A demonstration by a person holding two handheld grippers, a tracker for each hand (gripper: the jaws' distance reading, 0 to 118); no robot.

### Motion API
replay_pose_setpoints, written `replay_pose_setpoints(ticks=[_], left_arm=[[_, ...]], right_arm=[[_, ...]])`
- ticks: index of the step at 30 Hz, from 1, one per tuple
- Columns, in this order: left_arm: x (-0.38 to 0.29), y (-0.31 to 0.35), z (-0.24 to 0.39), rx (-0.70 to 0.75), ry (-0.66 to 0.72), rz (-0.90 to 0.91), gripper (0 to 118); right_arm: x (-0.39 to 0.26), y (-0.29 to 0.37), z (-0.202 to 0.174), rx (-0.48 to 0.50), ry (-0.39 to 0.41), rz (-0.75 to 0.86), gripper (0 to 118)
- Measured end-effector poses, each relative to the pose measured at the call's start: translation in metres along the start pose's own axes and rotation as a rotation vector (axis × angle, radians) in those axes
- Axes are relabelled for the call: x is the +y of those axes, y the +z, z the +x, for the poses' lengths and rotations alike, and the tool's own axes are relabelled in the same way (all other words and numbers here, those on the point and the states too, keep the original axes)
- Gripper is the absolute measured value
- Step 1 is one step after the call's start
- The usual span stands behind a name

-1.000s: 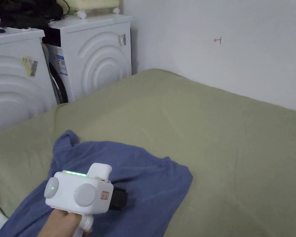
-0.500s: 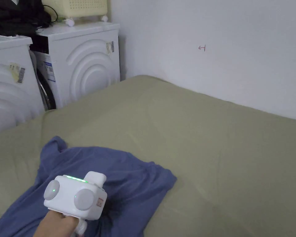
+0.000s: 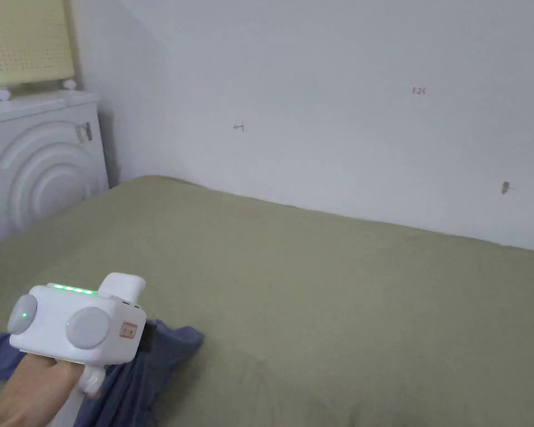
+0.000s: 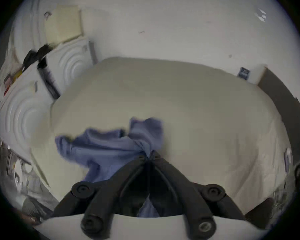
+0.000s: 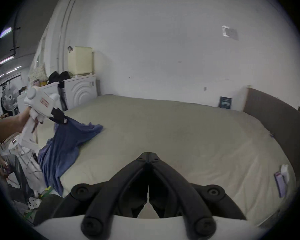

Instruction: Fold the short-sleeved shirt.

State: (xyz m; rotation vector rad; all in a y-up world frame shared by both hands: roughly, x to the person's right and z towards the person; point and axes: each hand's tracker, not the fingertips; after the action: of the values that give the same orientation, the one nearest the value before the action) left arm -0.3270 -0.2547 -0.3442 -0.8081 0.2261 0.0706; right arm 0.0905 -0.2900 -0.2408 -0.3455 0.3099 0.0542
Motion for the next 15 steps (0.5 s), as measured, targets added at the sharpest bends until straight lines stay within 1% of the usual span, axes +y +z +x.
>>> replay_pose_setpoints(ticks=[2,5,8,10,13,15], left_arm=[[0.019,0.008,0.034,-0.067,-0.051,0.036,0],[0.044,0.020,0.100,-0.187,-0.125,0.092,0],[0.063,0.030,0.173,-0.318,-0.201,0.118,0],[0.066,0.030,0.224,-0.409,-0.260,0.127,0],[0.062,0.022,0.292,-0.542,-0.310,0.113,0],[0.053,0.007,0.332,-0.575,-0.360,0.075,0]], right_arm=[[0.001,0.013,0.019,-0.055,-0.007,0.015,2],[0.000,0.028,0.049,-0.127,-0.038,0.023,2],[-0.001,0.039,0.074,-0.211,-0.049,0.031,2],[-0.003,0.046,0.091,-0.253,-0.072,0.028,2],[-0.008,0.049,0.110,-0.306,-0.091,0.019,2],[-0.012,0.048,0.120,-0.328,-0.104,0.007,2]])
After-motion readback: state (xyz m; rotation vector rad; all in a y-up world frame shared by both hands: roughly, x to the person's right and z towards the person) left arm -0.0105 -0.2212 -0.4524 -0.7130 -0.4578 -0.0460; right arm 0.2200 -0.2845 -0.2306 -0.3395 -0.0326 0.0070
